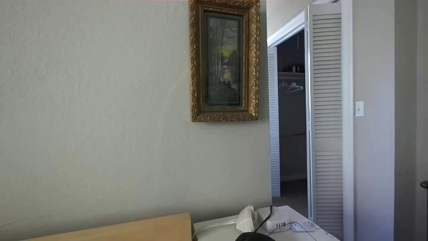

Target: Move the white alarm clock on the left to the left.

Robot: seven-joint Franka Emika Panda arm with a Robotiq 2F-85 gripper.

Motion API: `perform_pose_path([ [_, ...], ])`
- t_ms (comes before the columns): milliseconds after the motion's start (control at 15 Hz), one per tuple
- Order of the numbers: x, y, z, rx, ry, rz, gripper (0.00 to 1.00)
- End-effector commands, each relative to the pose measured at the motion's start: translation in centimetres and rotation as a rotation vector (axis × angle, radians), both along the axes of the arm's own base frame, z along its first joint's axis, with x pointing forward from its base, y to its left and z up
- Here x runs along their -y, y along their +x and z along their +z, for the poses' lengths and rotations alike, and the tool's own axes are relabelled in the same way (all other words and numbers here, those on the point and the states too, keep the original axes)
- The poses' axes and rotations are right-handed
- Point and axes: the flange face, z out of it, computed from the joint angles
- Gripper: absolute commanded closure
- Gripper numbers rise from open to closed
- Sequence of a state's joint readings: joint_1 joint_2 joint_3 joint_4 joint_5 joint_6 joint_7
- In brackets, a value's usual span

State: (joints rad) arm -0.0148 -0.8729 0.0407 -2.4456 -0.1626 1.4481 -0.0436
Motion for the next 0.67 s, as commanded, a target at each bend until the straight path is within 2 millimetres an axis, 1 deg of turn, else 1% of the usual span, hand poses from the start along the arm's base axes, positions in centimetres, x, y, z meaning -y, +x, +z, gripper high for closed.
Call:
perform_pose_path([
  [0, 0.0, 0.0, 0.1, -0.001, 0.0, 0.0, 0.0],
  [333, 0.0, 0.0, 0.1, -0.001, 0.0, 0.0, 0.0],
  [467, -0.4, 1.3, -1.6, 0.047, -0.004, -0.036, 0.0],
  [600, -1.3, 3.8, -3.7, 0.086, 0.009, -0.098, 0.0],
])
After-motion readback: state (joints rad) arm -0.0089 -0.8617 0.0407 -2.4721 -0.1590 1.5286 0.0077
